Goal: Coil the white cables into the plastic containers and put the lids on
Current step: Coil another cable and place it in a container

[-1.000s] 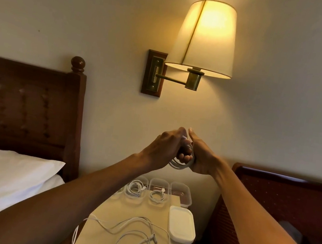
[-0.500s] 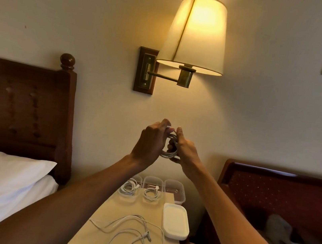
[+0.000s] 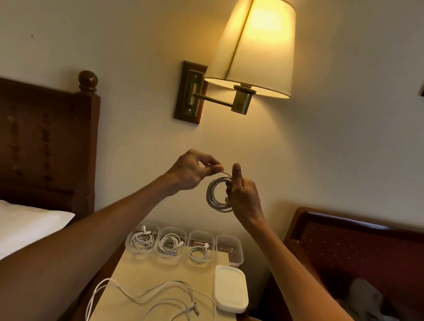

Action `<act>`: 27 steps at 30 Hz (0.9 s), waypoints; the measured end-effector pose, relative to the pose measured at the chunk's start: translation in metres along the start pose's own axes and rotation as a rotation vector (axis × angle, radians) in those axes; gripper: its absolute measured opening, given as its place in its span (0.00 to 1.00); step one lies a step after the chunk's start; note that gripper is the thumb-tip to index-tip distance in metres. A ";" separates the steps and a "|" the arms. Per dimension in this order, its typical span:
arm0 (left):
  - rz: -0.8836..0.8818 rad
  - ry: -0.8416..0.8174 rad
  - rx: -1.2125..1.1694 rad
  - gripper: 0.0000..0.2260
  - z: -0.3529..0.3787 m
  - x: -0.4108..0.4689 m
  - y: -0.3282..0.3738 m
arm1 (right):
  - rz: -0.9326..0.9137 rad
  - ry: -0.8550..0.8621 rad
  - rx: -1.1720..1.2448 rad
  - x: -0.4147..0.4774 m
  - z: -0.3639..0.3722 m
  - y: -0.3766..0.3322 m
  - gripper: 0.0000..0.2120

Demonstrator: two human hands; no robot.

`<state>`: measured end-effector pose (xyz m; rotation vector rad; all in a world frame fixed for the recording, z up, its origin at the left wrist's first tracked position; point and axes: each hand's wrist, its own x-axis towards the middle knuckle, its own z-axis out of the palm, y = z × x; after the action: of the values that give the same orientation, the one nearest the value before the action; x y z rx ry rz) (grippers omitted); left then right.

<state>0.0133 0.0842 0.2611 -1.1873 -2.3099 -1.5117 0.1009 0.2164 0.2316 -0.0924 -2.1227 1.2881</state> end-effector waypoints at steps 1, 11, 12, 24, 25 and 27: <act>0.011 -0.013 0.030 0.09 -0.004 0.001 0.002 | -0.004 -0.011 0.019 0.001 0.000 0.000 0.27; -0.100 -0.189 -0.271 0.11 -0.011 -0.009 0.010 | -0.134 0.047 0.048 0.004 0.002 -0.013 0.25; -0.164 -0.220 -0.346 0.15 -0.011 -0.011 0.013 | -0.138 0.057 0.021 0.004 0.001 -0.014 0.25; -0.250 -0.378 -0.490 0.19 -0.014 -0.014 0.022 | 0.203 -0.112 0.030 0.014 -0.005 0.004 0.28; -0.229 -0.414 -0.490 0.18 -0.013 -0.015 0.020 | 0.251 -0.137 0.076 0.015 -0.007 0.007 0.26; -0.170 -0.425 -0.414 0.17 -0.009 -0.017 0.016 | 0.321 -0.178 0.164 0.014 -0.009 0.010 0.22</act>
<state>0.0332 0.0708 0.2682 -1.5784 -2.4796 -2.0453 0.0919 0.2336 0.2329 -0.2664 -2.2040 1.7083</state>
